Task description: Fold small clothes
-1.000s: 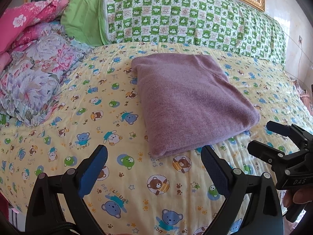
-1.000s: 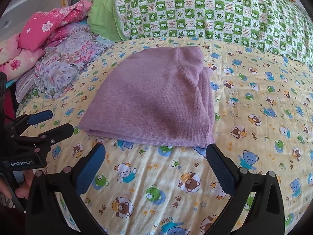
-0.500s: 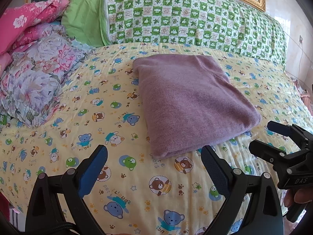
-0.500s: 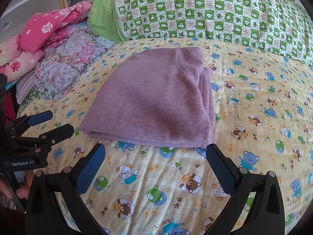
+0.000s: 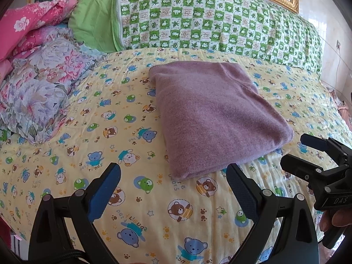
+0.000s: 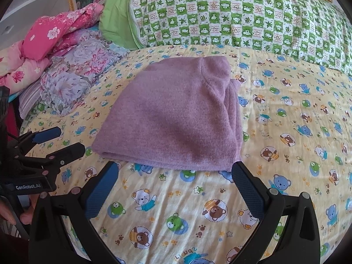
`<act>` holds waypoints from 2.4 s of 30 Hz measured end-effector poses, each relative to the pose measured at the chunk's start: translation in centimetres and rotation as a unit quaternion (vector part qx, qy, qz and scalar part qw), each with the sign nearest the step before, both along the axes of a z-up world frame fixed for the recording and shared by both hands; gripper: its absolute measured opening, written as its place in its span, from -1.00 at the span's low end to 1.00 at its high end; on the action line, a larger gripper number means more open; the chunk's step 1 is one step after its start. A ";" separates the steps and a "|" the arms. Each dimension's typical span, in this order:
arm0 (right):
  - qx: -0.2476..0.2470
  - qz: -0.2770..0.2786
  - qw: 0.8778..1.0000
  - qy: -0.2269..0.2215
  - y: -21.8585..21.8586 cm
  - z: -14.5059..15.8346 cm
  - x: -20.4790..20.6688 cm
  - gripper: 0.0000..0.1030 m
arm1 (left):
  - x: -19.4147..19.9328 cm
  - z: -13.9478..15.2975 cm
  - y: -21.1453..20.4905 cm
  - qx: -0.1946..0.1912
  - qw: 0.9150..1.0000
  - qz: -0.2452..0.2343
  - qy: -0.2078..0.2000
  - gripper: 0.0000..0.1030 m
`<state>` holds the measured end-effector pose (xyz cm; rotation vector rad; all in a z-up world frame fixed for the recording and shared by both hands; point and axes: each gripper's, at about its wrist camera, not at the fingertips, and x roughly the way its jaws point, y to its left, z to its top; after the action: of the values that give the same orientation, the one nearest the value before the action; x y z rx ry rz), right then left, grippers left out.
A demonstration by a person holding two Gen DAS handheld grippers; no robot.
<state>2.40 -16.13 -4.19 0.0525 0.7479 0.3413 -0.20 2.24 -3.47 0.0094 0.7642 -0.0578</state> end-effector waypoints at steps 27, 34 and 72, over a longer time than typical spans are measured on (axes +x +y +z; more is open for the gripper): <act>0.006 -0.006 1.000 -0.006 0.1 1.0 0.4 0.99 | 0.3 0.1 -0.2 -0.002 1.000 -0.004 0.003 0.89; 0.012 -0.014 1.000 -0.011 0.4 1.4 0.1 0.99 | 0.5 0.7 -0.3 -0.006 1.000 -0.005 -0.001 0.89; 0.021 -0.019 0.999 -0.020 0.7 2.0 1.0 0.99 | 1.2 1.0 0.0 -0.008 1.000 -0.006 0.001 0.89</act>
<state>3.43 -15.45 -2.18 0.0995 0.6994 0.3203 1.05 2.27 -2.47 -0.0009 0.7664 -0.0761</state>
